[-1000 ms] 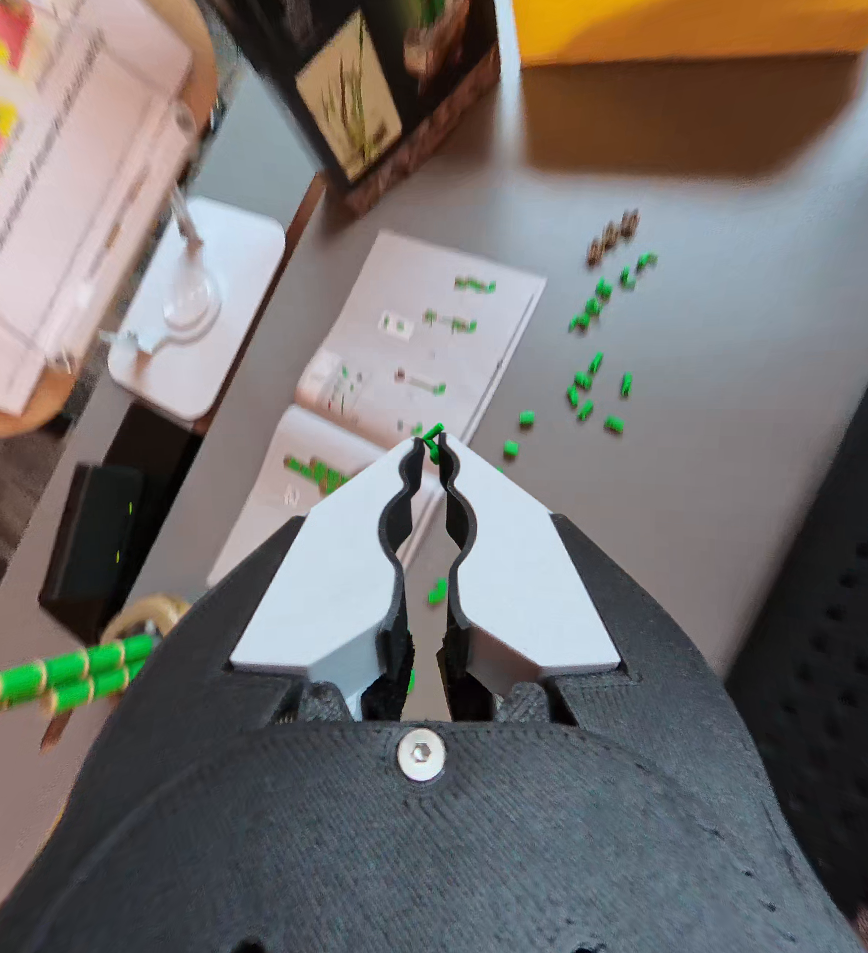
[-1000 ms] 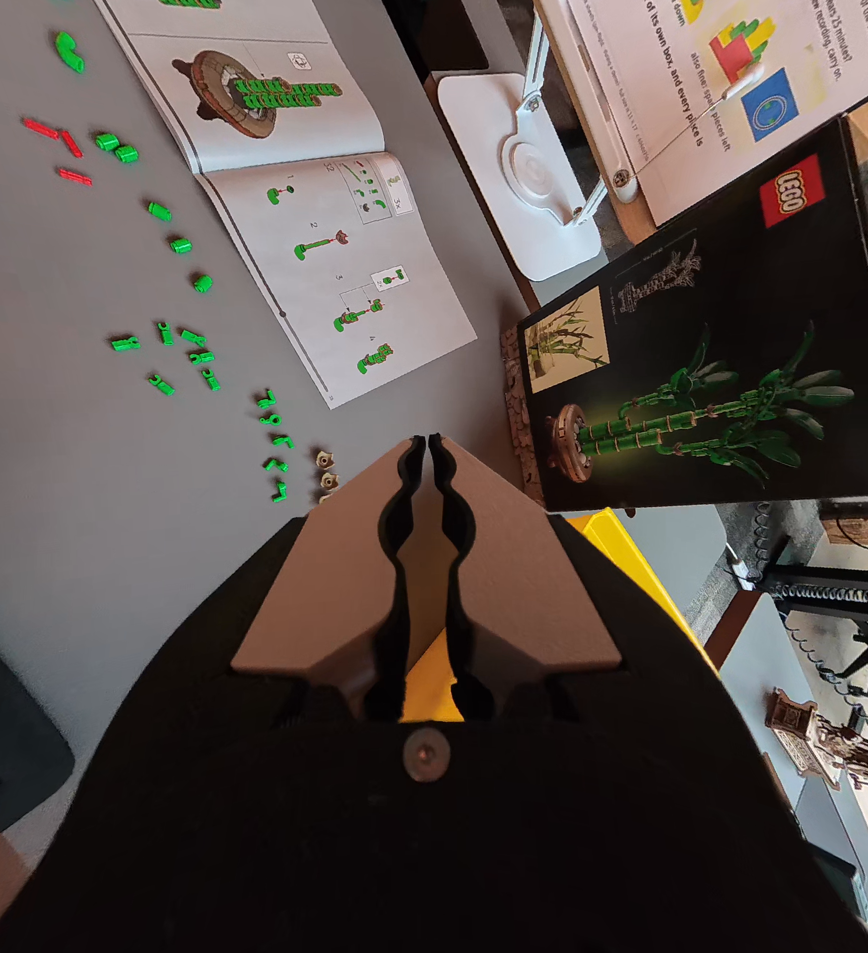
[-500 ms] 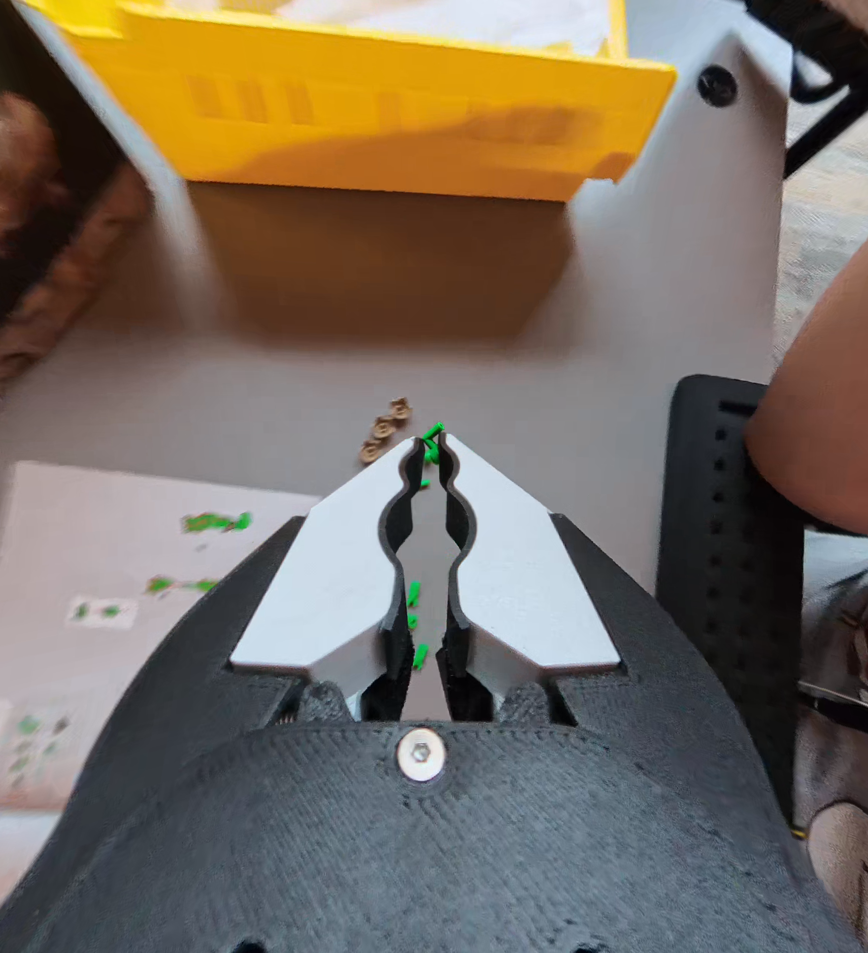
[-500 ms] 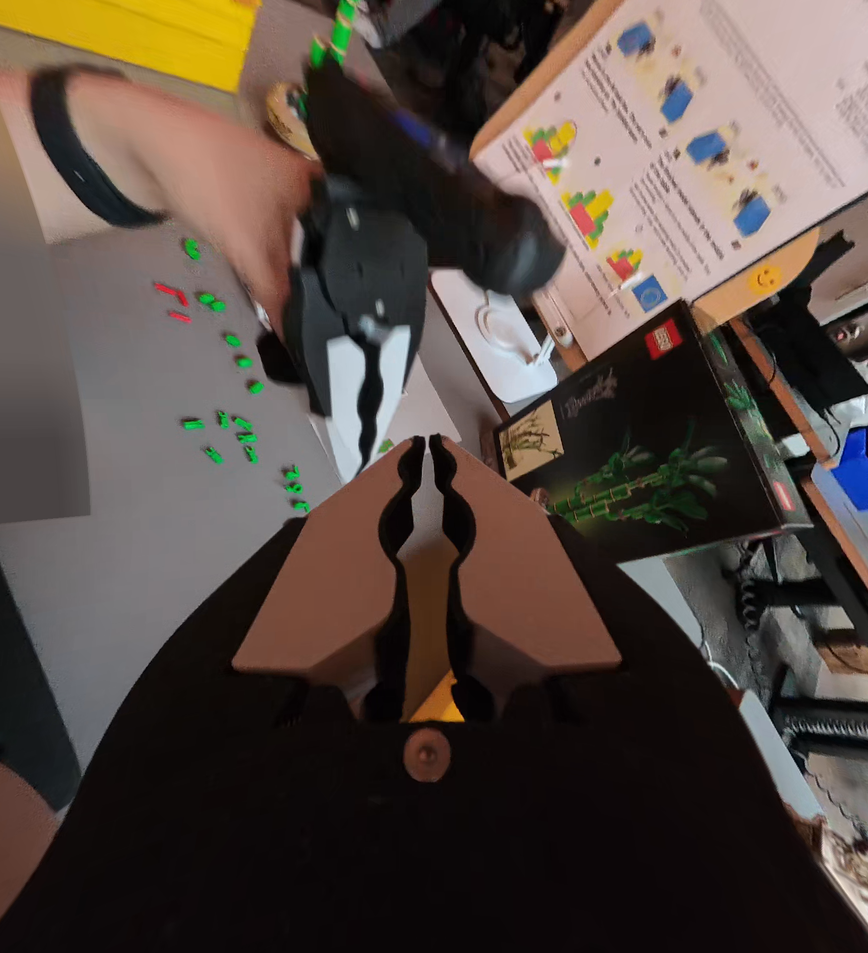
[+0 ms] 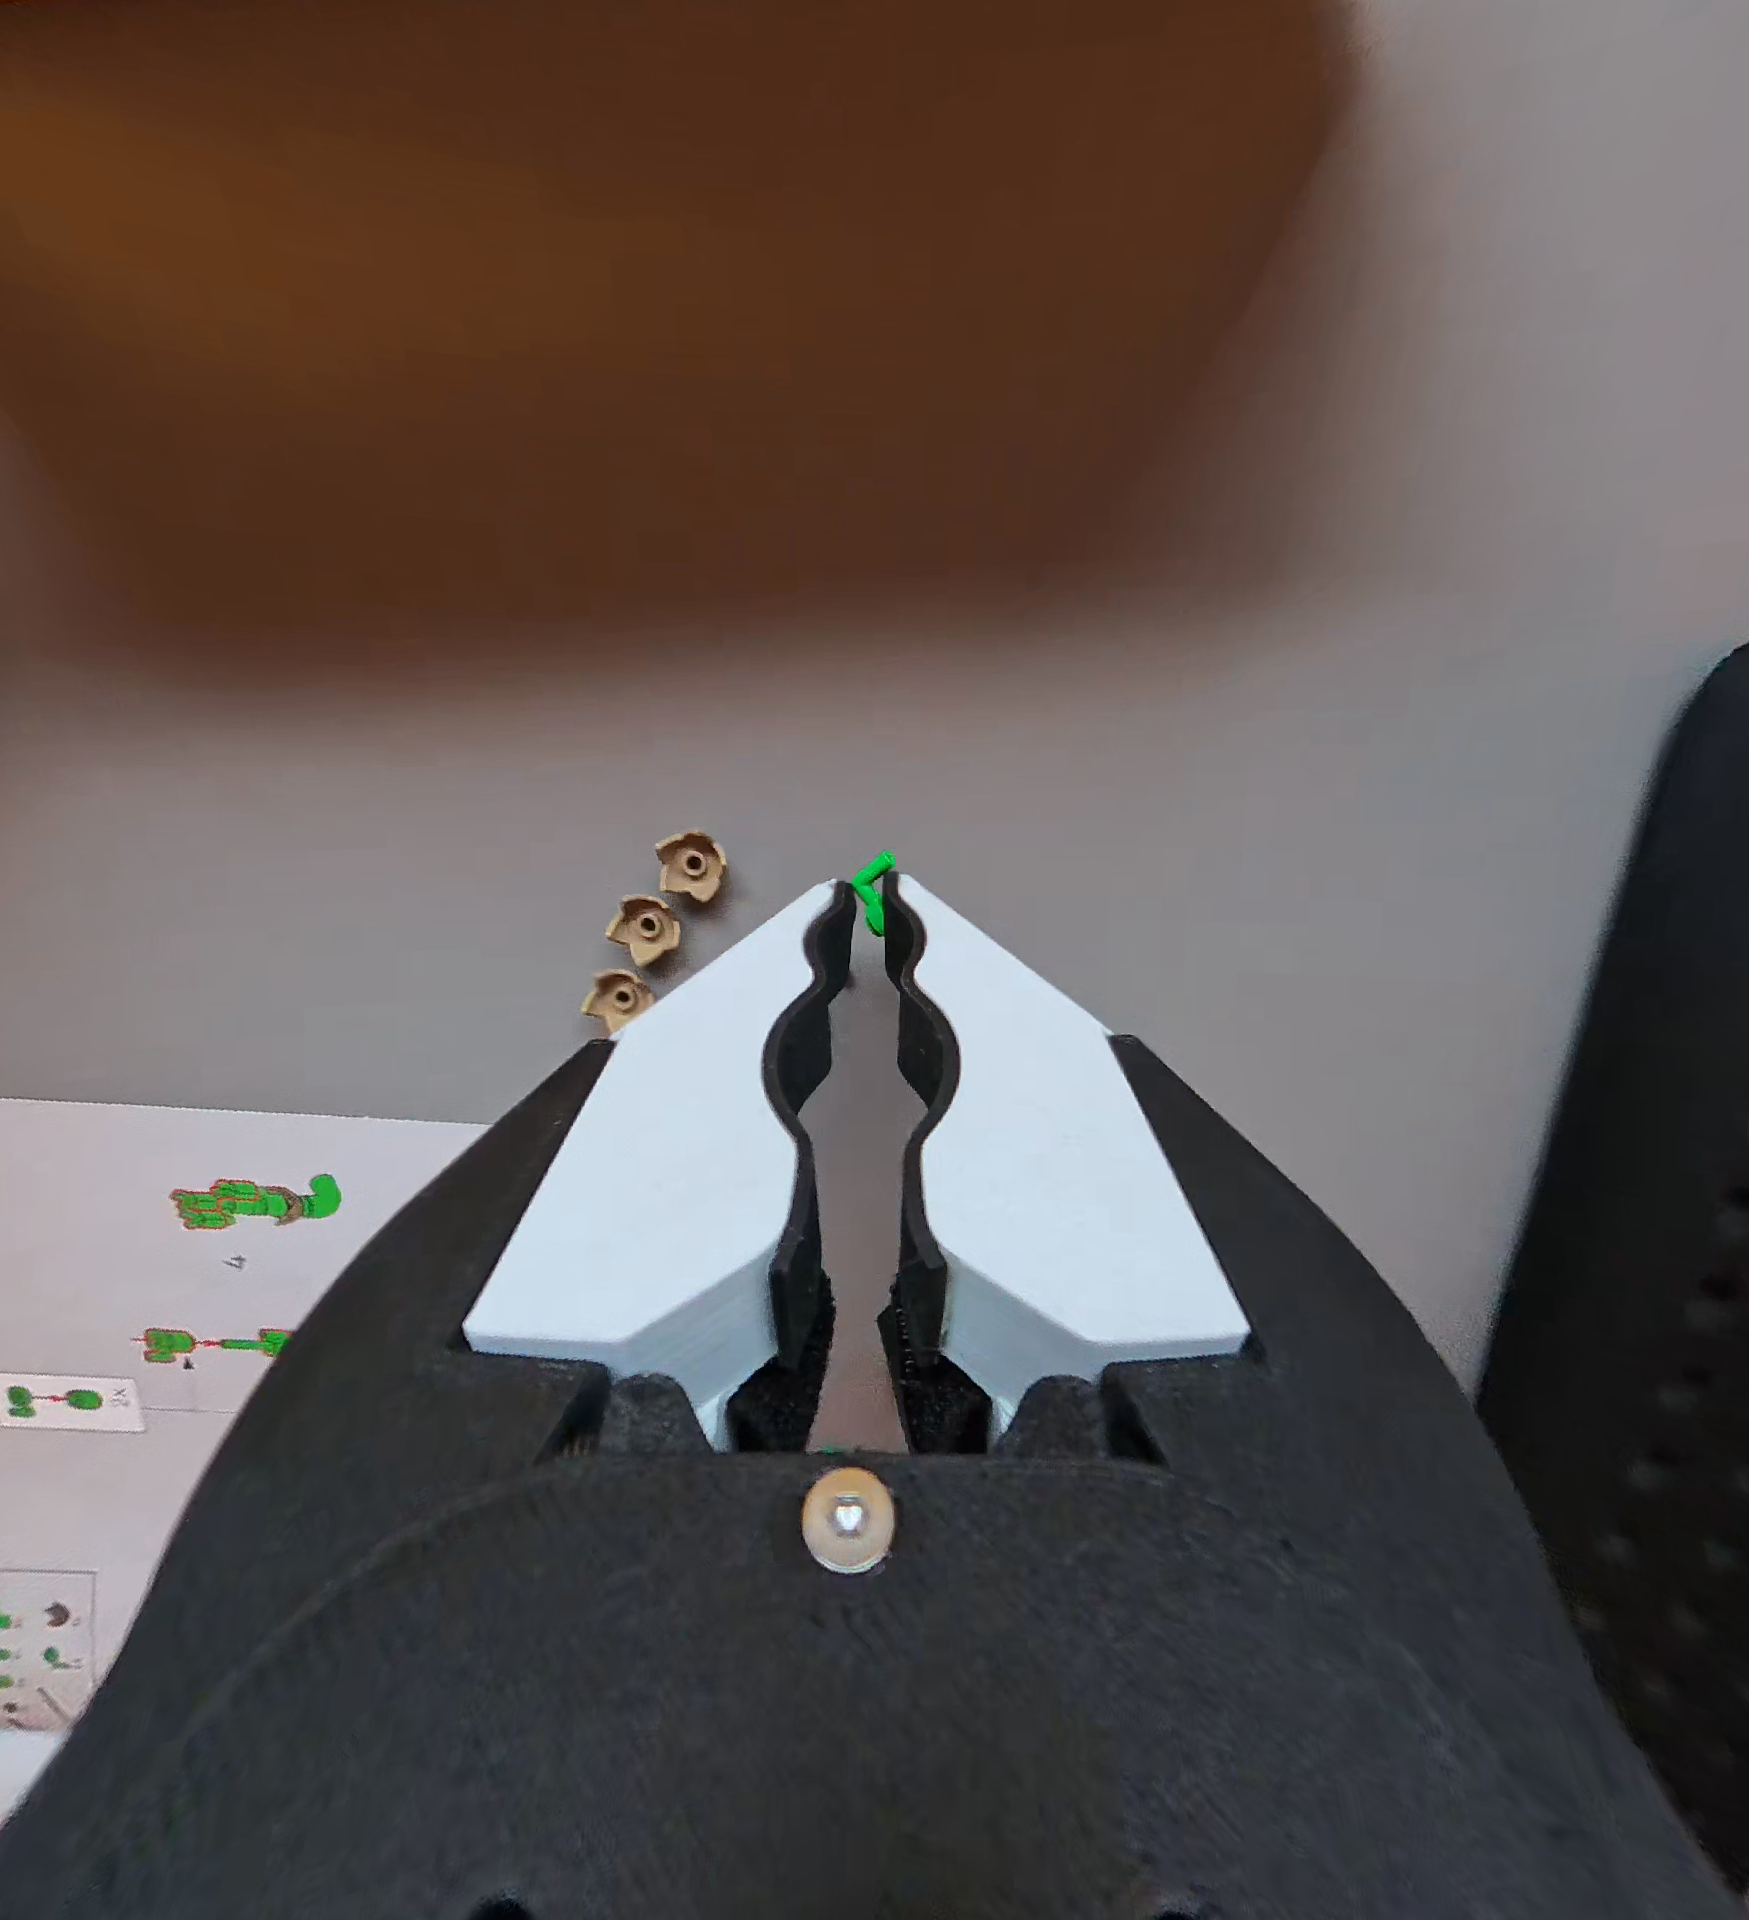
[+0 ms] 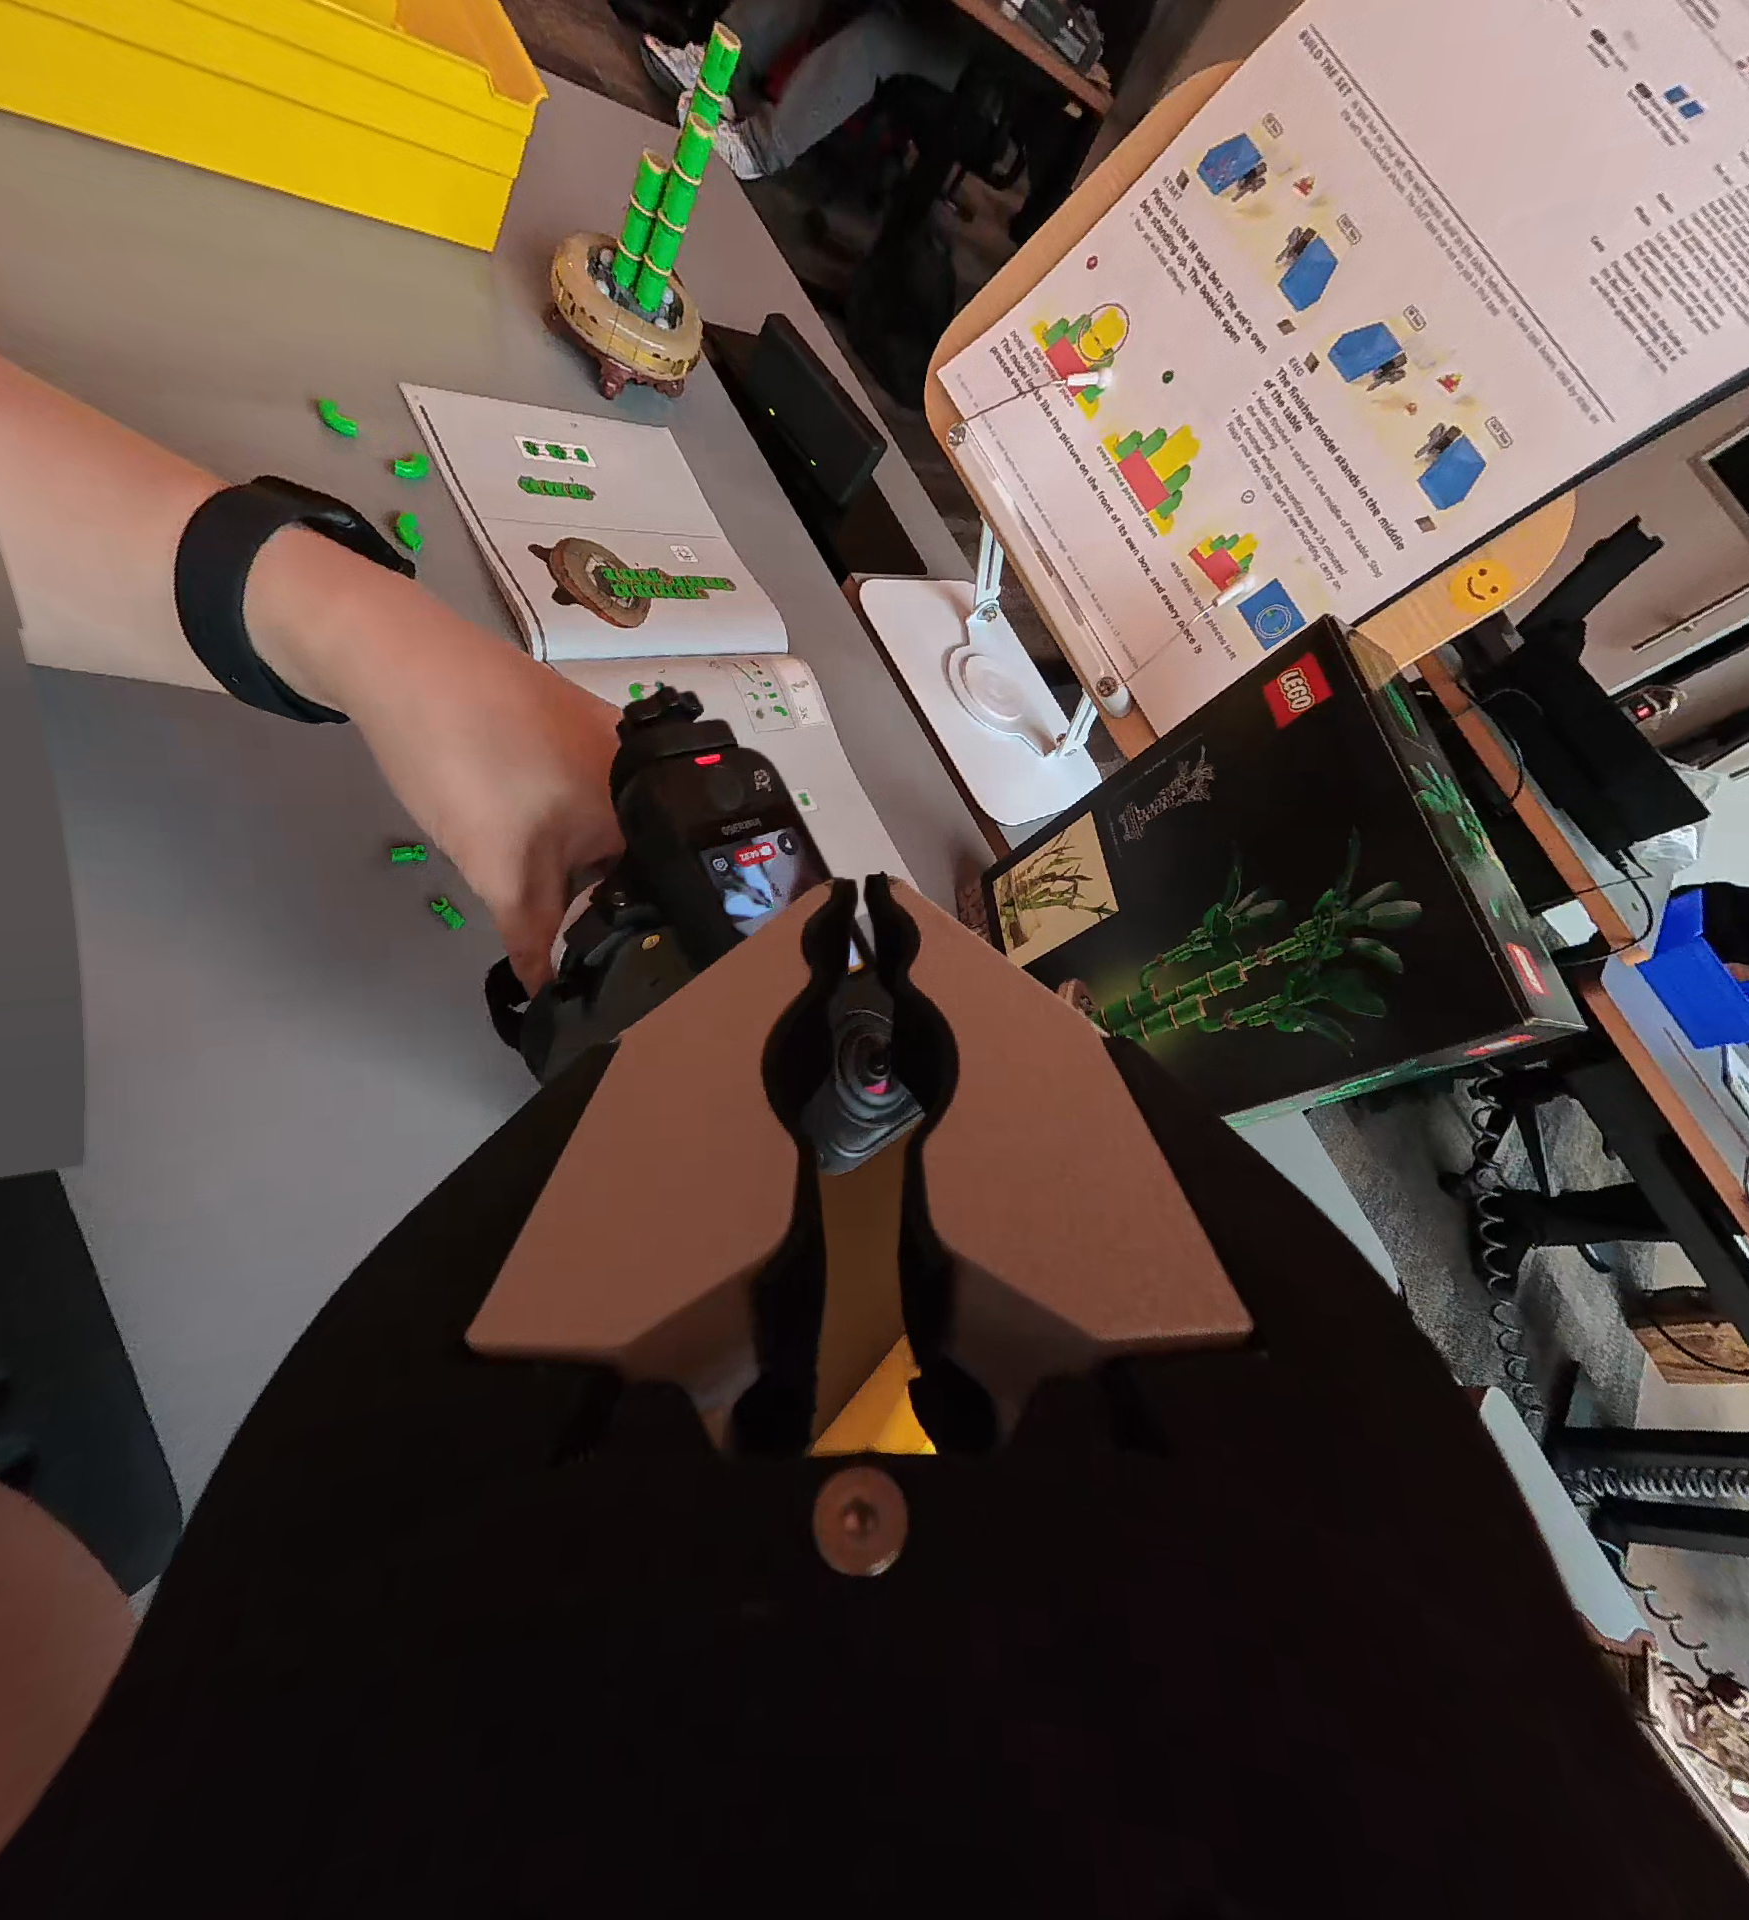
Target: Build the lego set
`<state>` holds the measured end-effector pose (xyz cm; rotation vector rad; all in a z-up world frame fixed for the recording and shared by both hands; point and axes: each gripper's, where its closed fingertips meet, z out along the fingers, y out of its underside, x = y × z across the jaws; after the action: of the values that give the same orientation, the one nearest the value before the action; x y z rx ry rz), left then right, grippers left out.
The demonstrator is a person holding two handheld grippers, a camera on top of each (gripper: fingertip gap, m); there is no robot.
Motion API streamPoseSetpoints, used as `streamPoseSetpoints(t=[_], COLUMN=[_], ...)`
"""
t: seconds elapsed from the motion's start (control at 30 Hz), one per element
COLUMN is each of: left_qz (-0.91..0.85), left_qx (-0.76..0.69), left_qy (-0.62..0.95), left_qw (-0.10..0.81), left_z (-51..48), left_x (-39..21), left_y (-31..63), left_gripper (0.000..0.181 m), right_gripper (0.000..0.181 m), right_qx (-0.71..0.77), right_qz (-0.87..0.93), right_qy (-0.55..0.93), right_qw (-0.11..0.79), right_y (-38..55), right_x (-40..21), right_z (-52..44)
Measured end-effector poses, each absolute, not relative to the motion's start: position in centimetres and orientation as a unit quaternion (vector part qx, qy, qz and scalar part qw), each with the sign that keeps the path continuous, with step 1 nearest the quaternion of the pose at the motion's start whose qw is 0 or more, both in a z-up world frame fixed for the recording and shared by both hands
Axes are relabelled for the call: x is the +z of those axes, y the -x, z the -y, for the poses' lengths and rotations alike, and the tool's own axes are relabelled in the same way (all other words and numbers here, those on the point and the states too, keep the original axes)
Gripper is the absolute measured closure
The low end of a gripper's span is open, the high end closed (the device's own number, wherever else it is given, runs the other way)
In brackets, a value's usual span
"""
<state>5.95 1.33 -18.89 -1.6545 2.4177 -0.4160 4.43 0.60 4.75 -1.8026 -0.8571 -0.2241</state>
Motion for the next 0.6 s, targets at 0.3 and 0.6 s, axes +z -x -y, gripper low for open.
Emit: streamPoseSetpoints(t=[0.3, 0.6], left_qz=[-0.829, -0.789], left_qx=[-0.092, -0.184], left_qy=[0.545, 0.579], left_qw=[0.086, 0.086], left_z=[-1.7, -1.9], left_x=[-20.5, -16.7], left_y=[-5.9, -6.0], left_gripper=[0.177, 0.156], right_gripper=[0.179, 0.179], right_qx=[-0.089, -0.091], right_qz=[0.360, 0.354], right_qy=[0.753, 0.757], right_qw=[0.543, 0.542], right_y=[-4.6, -4.9], right_x=[4.9, 4.8], right_z=[-0.4, -0.4])
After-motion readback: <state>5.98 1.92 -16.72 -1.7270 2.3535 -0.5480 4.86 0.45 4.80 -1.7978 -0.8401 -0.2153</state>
